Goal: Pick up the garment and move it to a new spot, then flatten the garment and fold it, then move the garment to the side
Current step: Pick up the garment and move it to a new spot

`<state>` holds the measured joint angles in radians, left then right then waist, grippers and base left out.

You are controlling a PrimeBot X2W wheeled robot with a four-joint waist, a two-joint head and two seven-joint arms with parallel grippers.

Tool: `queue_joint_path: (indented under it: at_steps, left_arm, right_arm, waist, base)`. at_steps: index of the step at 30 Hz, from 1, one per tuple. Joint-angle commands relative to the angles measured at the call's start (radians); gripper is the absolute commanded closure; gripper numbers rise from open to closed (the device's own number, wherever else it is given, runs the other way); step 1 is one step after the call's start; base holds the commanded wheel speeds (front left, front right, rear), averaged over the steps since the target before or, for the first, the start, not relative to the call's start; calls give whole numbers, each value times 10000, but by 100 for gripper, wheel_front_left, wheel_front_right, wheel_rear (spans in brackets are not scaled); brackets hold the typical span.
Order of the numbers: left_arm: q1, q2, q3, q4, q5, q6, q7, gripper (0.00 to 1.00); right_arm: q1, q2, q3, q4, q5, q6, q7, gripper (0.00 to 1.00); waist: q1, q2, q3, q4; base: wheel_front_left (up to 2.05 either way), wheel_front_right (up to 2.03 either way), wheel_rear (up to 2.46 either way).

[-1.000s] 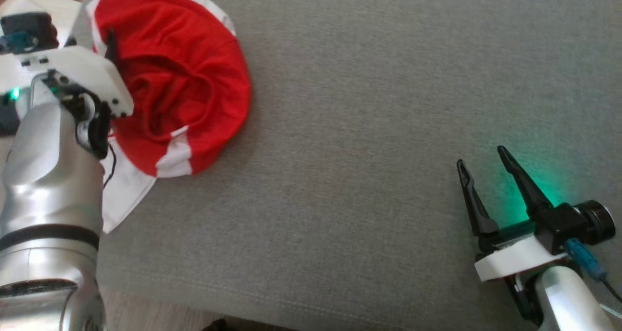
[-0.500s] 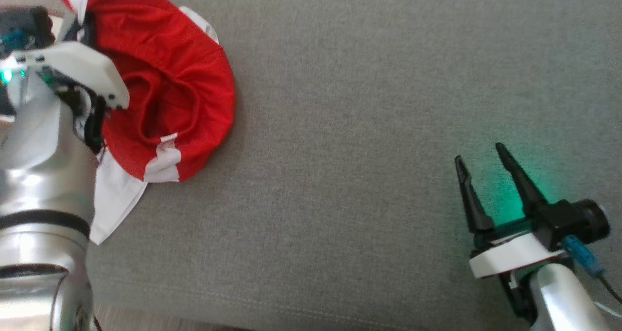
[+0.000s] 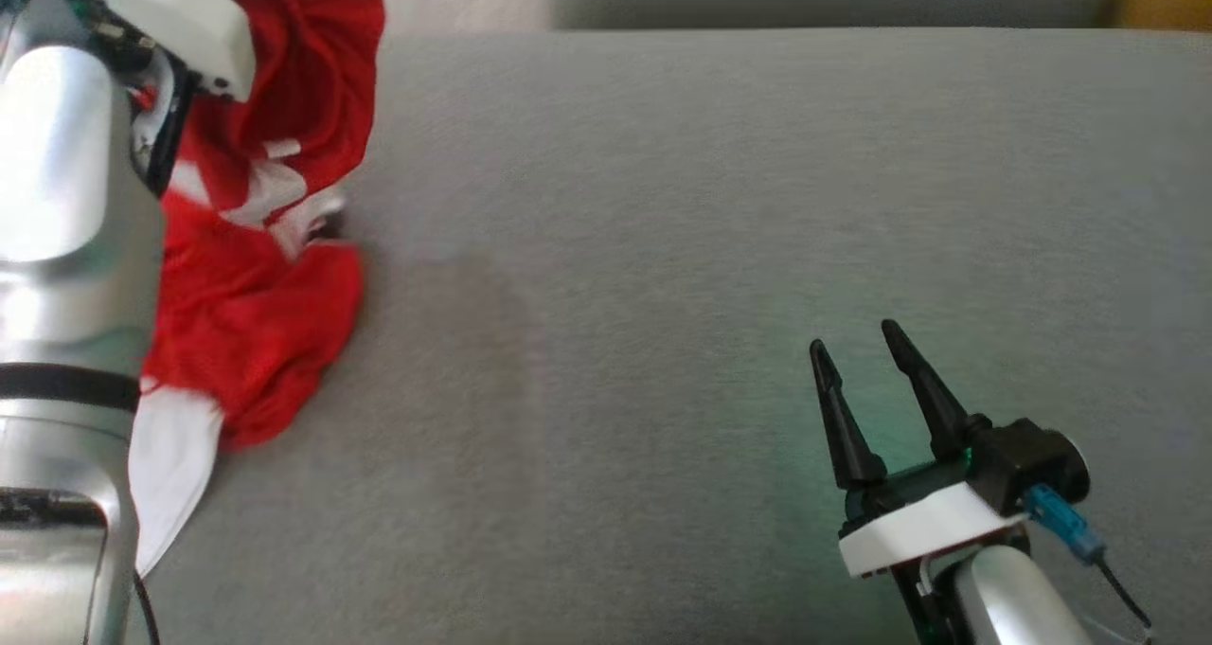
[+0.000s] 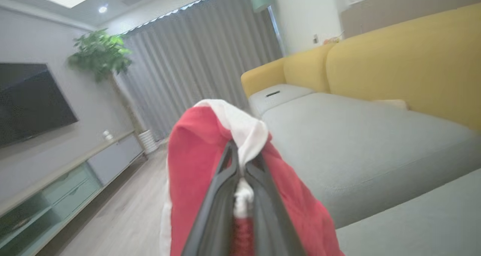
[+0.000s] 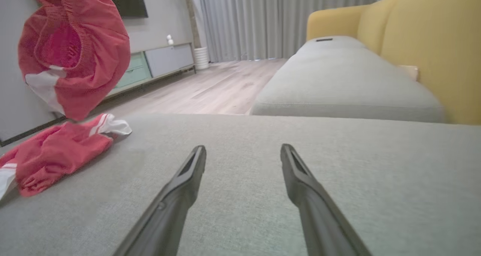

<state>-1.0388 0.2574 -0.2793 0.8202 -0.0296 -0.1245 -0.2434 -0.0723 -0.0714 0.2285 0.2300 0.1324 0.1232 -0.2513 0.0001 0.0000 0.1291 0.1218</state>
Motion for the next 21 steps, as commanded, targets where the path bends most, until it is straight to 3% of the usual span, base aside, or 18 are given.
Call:
queue_joint_path:
  at_steps: [1,11,17,21]
  left_arm:
    - [-510,488,-47,-555,-140,-53,99,100]
    - [-161,902,-3029,-2057,-1886,-59,257,100]
    - [139,875,-5369,-2423,-2591,-60,220,100]
    - [639,517,-6819,-2126,-3254,-60,206,100]
  right_arm:
    - [-93,72,279,-315,102,75,-105,0]
    - [-157,191,387,-476,296,75,-105,0]
    - [-247,206,178,-583,320,75,-105,0]
    - [-348,209,91,-708,456,75,-105,0]
  waist:
    - [-1,0,-705,-1209]
    - [-1,0,-501,-3888]
    - [-1,0,194,-4635]
    - [-1,0,714,-4824]
  base:
    - [0,0,0]
    - [0,0,0]
    - [0,0,0]
    - [0,0,0]
